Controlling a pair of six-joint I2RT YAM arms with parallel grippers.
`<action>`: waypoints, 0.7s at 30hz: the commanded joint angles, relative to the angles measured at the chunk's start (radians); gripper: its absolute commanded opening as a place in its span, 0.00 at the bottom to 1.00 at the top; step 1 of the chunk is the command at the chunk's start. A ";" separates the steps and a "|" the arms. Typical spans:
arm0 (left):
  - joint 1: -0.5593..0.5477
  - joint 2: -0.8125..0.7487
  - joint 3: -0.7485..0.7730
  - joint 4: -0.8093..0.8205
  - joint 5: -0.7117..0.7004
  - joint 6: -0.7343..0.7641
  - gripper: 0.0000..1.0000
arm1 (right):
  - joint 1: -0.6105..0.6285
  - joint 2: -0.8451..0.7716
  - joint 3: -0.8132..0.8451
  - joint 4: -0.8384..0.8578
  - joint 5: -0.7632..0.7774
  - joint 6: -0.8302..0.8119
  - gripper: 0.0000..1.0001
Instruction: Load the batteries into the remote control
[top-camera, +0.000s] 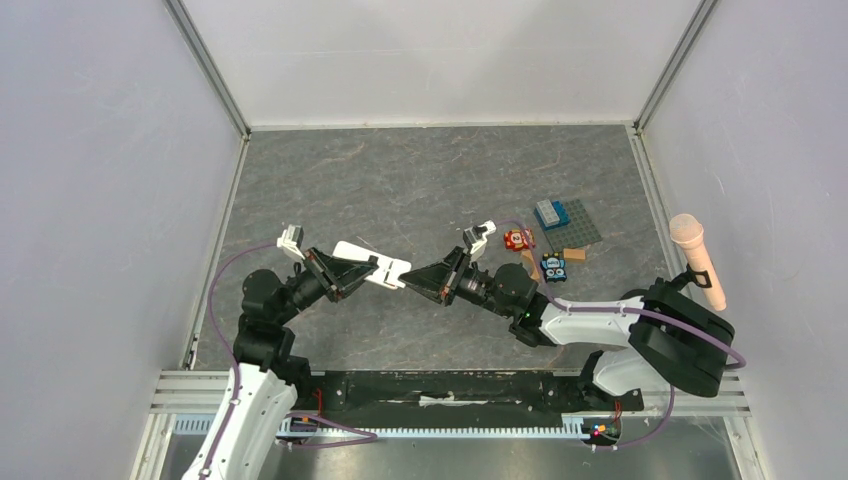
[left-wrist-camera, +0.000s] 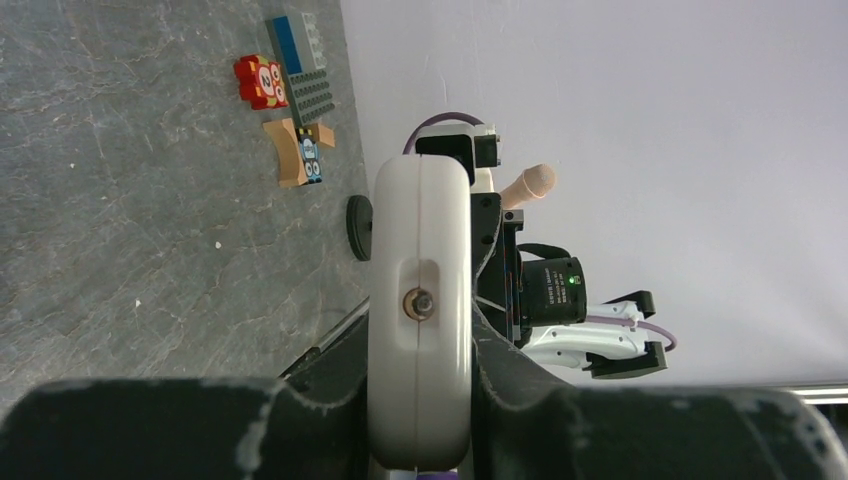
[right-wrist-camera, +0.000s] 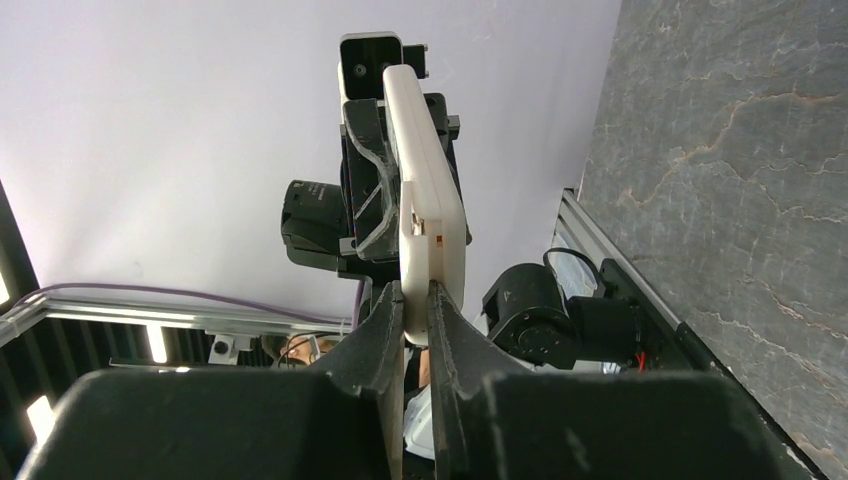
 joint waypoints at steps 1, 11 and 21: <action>-0.014 0.007 0.057 0.053 0.075 0.042 0.02 | 0.016 0.024 0.039 0.061 -0.003 0.014 0.04; -0.014 0.006 0.065 0.040 0.076 0.052 0.02 | 0.017 0.061 0.092 0.043 -0.031 -0.014 0.03; -0.014 0.006 0.075 0.026 0.071 0.045 0.02 | 0.017 0.035 0.127 0.005 -0.023 -0.137 0.03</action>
